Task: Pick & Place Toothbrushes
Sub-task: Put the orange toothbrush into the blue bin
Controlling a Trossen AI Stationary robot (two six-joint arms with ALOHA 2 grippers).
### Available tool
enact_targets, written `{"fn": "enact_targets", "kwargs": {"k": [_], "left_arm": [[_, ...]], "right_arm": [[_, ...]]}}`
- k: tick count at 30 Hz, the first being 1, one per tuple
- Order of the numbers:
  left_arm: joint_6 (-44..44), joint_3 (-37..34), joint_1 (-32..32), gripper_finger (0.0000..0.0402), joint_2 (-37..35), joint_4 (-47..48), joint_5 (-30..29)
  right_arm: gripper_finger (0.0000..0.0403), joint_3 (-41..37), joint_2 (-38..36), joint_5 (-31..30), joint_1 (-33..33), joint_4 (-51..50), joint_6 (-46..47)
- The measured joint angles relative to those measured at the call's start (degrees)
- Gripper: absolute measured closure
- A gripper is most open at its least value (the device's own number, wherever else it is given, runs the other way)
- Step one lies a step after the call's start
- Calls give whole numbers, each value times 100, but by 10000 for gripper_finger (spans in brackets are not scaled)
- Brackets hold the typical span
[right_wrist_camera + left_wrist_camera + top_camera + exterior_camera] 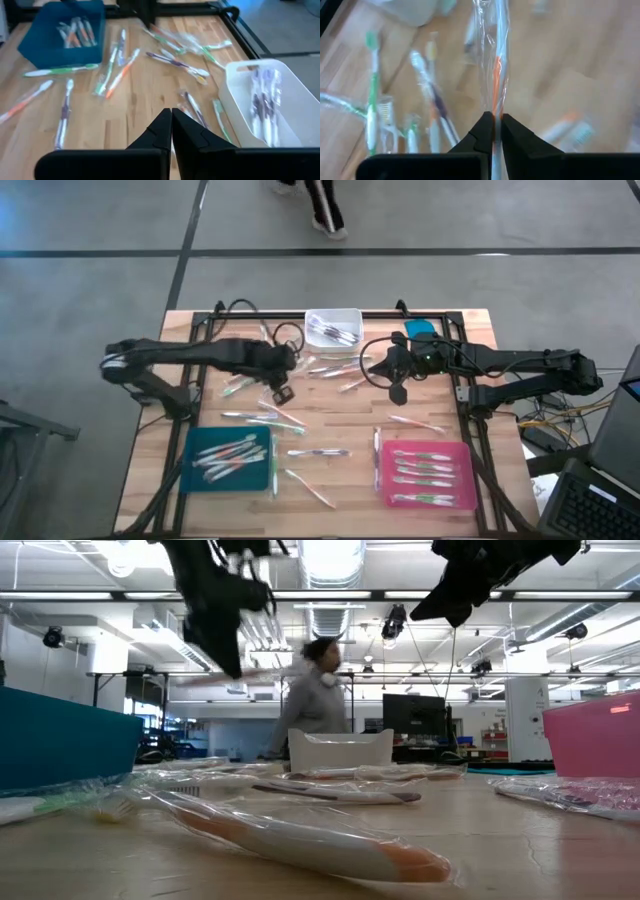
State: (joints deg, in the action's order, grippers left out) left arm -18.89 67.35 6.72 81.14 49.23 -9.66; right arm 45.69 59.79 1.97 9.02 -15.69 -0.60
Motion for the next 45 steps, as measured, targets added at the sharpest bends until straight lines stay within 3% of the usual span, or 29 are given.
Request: {"fn": "enact_targets", "kwargs": {"k": [5,9,19,25,31,38,45], "left_arm": [[73,-2,-824,377,-718,295,70],[-402,-9,-1712,377,-1081,446,59],[-3210,-13,-3765,378,-1068,1605,-87],[-3351,-79,-4797,378,-959,1772,-436],[-3633,-290,-5305,378,-878,1823,-403],[-3800,-828,-5339,365,-863,1767,397],[-3801,-1336,-5330,359,-863,1319,310]], "right_arm": [[394,-2,-4,-54,20,-172,-90],[394,-2,-4,-58,22,-248,-89],[394,-2,0,-61,37,-251,-103],[394,-7,4,-59,37,-251,-117],[394,-87,79,-59,37,179,-106],[394,-429,605,-59,37,1036,-246],[394,-241,1045,-51,95,1184,-793]]}}
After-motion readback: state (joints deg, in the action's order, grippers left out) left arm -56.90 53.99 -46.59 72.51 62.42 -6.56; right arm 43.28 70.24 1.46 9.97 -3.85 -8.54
